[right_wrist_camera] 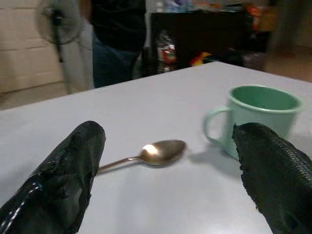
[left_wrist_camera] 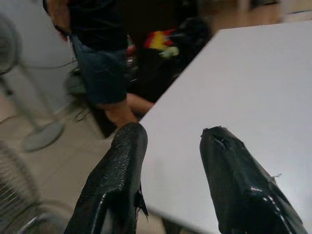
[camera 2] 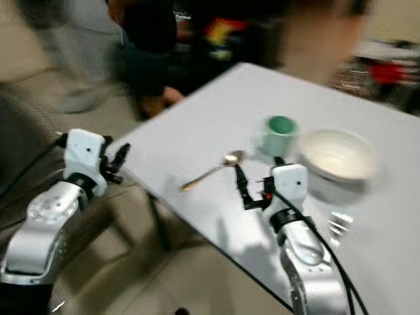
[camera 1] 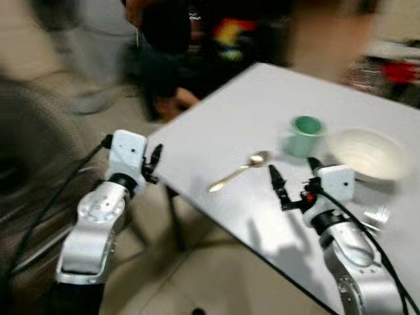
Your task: Setting the table
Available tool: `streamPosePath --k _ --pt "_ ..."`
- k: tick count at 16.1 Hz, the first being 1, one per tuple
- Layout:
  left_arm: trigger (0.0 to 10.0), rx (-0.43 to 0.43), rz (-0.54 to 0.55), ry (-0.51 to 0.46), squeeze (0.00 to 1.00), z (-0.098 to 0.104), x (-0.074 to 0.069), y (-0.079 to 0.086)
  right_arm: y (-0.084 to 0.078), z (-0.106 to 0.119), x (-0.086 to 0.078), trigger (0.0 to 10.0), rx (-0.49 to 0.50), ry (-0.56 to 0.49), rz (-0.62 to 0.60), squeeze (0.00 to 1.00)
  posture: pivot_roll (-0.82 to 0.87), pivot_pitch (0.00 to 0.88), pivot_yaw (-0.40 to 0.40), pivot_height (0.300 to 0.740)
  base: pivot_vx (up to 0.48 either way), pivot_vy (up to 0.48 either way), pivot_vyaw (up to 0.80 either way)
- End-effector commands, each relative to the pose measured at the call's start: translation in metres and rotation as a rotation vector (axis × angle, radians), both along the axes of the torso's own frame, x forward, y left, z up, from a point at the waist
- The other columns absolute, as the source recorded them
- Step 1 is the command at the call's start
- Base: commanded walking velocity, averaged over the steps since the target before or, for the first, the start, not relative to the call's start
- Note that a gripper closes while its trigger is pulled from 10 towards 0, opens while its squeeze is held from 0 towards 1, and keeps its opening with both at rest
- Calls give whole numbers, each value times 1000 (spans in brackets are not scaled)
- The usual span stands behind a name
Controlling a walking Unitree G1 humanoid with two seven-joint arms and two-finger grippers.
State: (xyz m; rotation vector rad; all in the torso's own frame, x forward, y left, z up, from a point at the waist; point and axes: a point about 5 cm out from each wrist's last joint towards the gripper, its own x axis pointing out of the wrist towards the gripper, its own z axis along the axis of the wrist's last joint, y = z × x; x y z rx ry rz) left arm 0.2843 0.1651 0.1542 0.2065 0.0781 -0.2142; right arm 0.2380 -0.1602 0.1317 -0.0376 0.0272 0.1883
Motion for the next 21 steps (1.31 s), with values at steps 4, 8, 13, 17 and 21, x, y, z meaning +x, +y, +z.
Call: streamPosePath --k 4,8,13,17,21 --pt "10000 23 8 19 0 -4 -3 2 1 4 0 10000 8 -29 0 0 27 0 51 740 0 0 800" --pt "10000 14 -2 47 0 -8 -14 1 3 1 17 10000 27 -35 27 0 75 0 6 740 0 0 800" --pt "10000 24 9 42 0 -4 -26 3 6 1 25 10000 52 -32 55 0 96 0 -2 740 0 0 800" --pt "10000 -21 12 45 0 0 -19 1 7 -4 14 10000 118 12 58 0 72 0 29 740 0 0 800" --pt "10000 -44 18 35 1000 3 -16 1 3 -7 6 10000 190 24 31 0 65 0 45 740 0 0 780"
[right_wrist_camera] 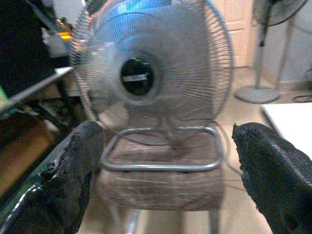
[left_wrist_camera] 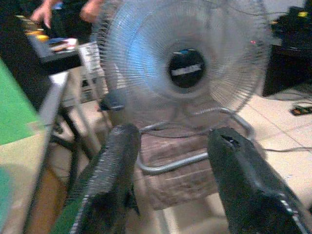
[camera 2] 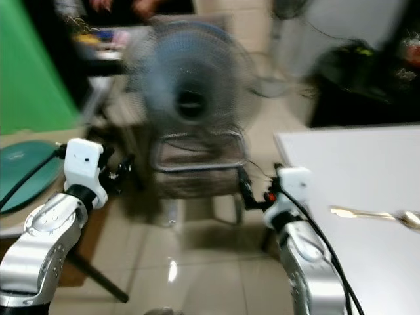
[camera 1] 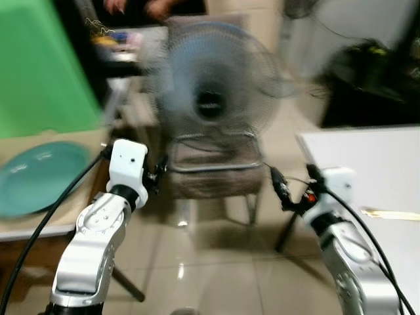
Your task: Setting the table
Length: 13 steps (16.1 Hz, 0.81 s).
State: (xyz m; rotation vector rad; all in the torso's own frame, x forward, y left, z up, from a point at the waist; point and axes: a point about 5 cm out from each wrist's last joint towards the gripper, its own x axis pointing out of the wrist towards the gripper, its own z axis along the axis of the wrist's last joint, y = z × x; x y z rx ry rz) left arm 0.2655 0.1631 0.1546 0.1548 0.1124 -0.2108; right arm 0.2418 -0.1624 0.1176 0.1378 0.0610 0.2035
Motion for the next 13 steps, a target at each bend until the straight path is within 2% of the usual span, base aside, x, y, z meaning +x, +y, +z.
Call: streamPosePath --k 1,2,7,11,12,13 --pt "10000 6 15 -9 1000 4 4 4 5 8 0 10000 41 -25 23 255 64 0 47 740 0 0 738" --pt "10000 5 16 -11 1000 4 5 5 6 8 0 10000 39 -25 26 1000 65 0 49 740 0 0 731" --pt "10000 21 26 -36 1000 9 8 7 10 10 1 10000 87 -23 62 1000 75 0 45 740 0 0 736" --pt "10000 22 69 -70 1000 14 11 12 19 8 -1 10000 39 -11 123 1000 78 0 43 740 0 0 658" --pt "10000 22 70 -72 1000 14 11 12 20 8 -1 10000 63 -7 127 1000 78 0 43 740 0 0 0" --pt "10000 22 69 -73 1000 15 11 13 21 8 -1 10000 83 -6 126 0 78 0 43 740 315 0 0"
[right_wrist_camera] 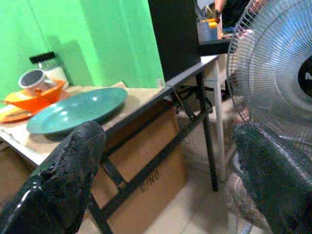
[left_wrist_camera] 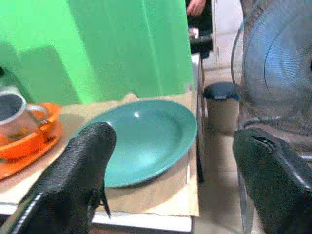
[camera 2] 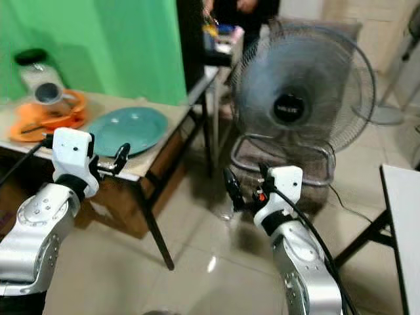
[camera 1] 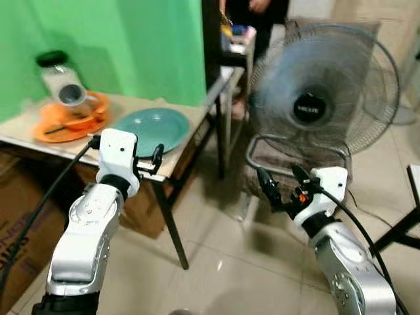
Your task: Setting the table
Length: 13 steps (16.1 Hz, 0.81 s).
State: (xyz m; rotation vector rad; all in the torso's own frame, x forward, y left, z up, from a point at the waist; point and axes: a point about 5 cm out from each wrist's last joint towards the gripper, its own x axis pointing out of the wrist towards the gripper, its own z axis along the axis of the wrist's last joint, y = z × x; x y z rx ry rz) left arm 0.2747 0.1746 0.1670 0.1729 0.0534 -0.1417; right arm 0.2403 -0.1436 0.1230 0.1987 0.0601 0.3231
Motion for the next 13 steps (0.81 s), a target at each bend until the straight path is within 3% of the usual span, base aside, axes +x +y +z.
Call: streamPosePath --k 1,3,6,13 --pt "10000 11 7 -7 1000 2 1 2 3 2 0 10000 15 -4 8 0 83 0 46 740 337 0 0" --pt "10000 14 5 -7 1000 2 1 2 6 1 1 10000 -37 -6 34 0 84 0 48 740 341 0 0" --pt "10000 19 -11 -7 1000 2 1 1 7 -1 3 10000 -50 2 24 0 88 0 48 740 344 0 723" --pt "10000 36 -31 -2 1000 1 -2 0 14 -2 4 10000 -87 -6 73 0 94 0 46 740 343 0 0"
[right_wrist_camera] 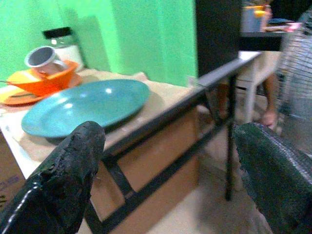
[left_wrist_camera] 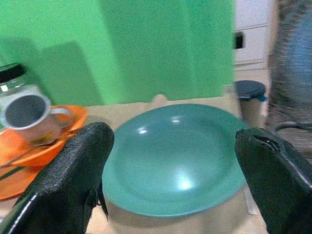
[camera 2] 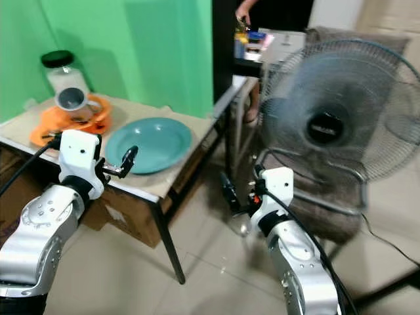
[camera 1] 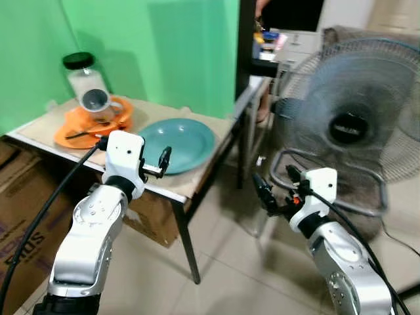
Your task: Setting the table
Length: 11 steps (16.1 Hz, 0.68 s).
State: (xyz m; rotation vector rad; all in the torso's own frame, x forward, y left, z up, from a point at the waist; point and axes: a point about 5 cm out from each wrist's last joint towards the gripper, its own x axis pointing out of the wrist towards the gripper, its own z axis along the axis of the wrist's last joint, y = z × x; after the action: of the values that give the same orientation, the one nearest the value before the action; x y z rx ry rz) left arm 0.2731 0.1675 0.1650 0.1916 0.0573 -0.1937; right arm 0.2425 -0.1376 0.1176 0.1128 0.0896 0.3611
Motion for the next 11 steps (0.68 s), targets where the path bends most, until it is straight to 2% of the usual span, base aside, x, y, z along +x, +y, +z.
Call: streamPosePath --k 1,3,6,11 --pt "10000 23 14 -7 1000 2 -1 7 9 3 1 10000 6 -11 38 0 98 0 43 740 341 0 800" --pt "10000 27 10 -5 1000 2 -1 7 8 3 2 10000 13 -16 29 0 98 0 43 740 336 0 800" --pt "10000 38 -18 4 1000 0 -1 5 2 6 4 10000 53 -21 -14 0 93 0 46 740 321 0 0" --pt "10000 58 -75 28 1000 -4 1 5 -8 10 10 10000 60 -20 -73 0 84 0 50 740 305 0 0"
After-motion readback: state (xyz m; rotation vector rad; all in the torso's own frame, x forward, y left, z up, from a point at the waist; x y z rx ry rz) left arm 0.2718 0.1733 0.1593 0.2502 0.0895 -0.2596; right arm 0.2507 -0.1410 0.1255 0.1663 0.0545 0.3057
